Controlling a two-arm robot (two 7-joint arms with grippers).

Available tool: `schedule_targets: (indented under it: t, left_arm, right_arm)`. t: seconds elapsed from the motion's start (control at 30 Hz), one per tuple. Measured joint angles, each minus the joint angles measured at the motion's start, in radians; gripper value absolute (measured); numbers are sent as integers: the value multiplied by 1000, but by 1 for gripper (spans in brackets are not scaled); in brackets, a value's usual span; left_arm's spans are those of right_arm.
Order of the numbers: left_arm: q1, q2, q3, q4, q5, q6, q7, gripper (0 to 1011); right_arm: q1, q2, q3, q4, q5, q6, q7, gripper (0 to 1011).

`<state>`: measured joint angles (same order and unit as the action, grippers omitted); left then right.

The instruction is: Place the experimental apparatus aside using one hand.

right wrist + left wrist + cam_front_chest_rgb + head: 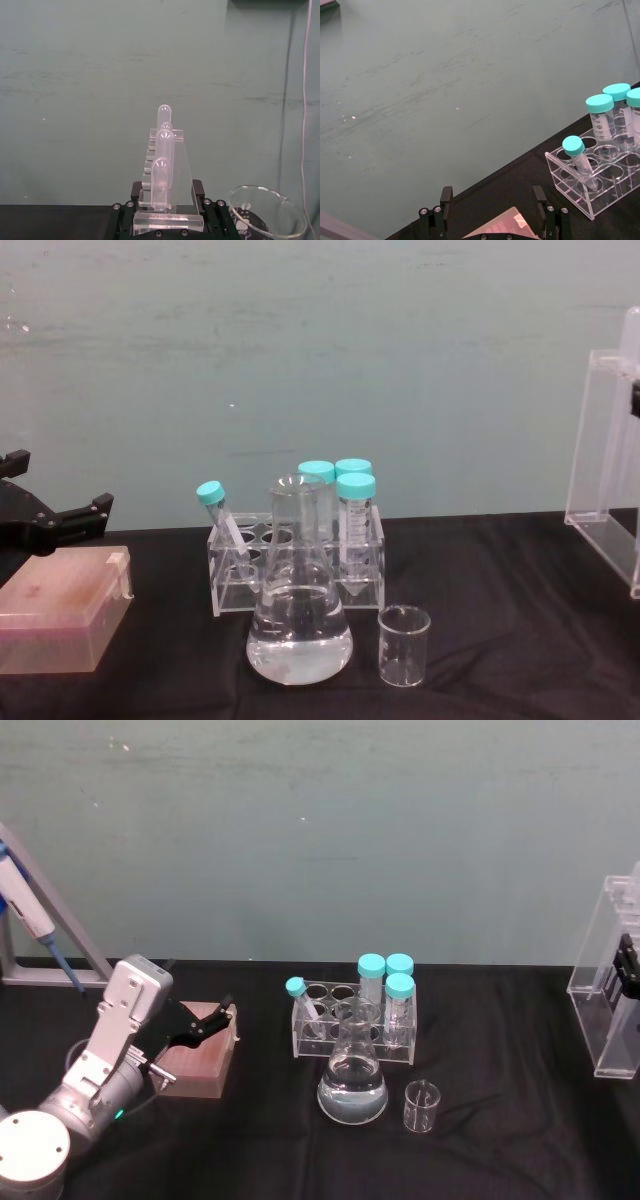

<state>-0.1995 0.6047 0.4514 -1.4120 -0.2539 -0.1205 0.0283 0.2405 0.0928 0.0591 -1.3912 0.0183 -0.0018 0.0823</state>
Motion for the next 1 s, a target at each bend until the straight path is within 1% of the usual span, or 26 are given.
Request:
schedule_targets:
  t: [0.37,1.0]
  left_arm:
    - [0,0,0,0,0,0,0,1000]
    - [0,0,0,0,0,0,0,1000]
  right_arm:
    - [1,29,20,12,27,1,21,593]
    - [23,71,30,46,51,-1,45,593]
